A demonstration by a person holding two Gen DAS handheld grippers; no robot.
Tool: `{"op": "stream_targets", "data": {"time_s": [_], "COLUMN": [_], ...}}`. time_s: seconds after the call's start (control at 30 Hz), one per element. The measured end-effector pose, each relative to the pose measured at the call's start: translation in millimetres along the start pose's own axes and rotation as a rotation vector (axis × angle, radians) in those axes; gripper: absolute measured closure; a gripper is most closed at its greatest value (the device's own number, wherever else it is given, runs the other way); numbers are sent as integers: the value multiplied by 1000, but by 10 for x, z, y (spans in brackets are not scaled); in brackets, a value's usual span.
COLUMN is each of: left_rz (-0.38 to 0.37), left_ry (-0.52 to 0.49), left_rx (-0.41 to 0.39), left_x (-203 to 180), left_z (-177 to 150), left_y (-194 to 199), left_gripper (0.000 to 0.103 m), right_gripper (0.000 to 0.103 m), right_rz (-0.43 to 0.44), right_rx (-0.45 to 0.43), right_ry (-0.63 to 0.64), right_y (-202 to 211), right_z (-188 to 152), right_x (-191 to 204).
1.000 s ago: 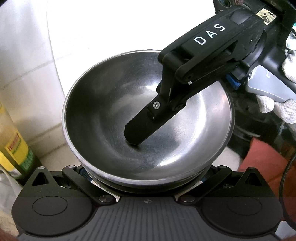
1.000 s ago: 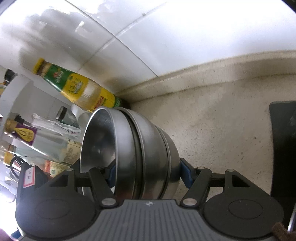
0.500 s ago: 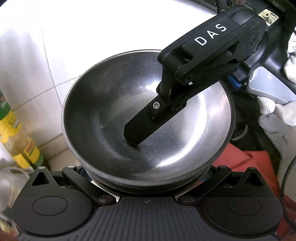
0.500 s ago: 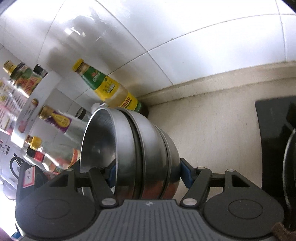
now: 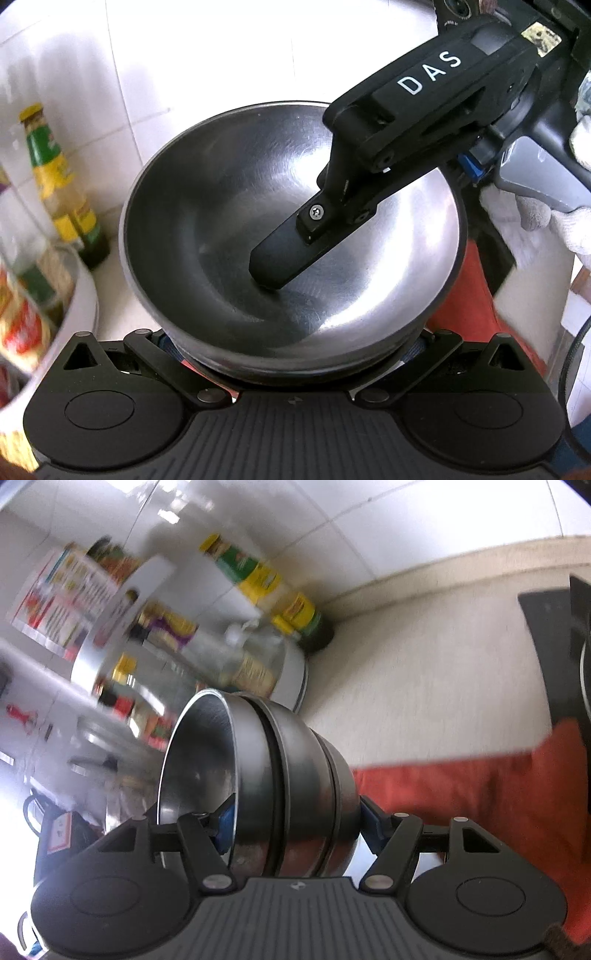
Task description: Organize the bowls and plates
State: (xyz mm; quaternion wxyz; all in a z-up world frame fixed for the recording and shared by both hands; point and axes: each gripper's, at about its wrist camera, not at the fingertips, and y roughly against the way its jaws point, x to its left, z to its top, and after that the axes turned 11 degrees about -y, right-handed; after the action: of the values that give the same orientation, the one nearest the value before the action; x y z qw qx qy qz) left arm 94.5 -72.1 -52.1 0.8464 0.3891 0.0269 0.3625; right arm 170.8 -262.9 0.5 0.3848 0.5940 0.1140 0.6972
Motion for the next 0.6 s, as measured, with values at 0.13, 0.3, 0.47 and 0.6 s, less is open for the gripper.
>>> {"op": "stream_targets", "data": {"time_s": [0.13, 0.3, 0.47, 0.6], "left_rz": [17, 37, 49, 41], "left_ry": [15, 21, 12, 7], "left_rx": [34, 53, 70, 98], "left_x": [-251, -447, -596, -723], "left_z": [-190, -316, -470, -609], "left_y": [69, 5, -76, -184], "left_gripper": [0, 0, 0, 0], "right_gripper": [42, 42, 42, 42], "right_rz": [10, 10, 21, 26], "right_rx": [39, 51, 52, 51], "right_ry": [-1, 13, 8, -11], "right_y": [-21, -71, -139, -191], "right_z": [-260, -475, -549, -581], "right_x": [-116, -203, -291, -384]}}
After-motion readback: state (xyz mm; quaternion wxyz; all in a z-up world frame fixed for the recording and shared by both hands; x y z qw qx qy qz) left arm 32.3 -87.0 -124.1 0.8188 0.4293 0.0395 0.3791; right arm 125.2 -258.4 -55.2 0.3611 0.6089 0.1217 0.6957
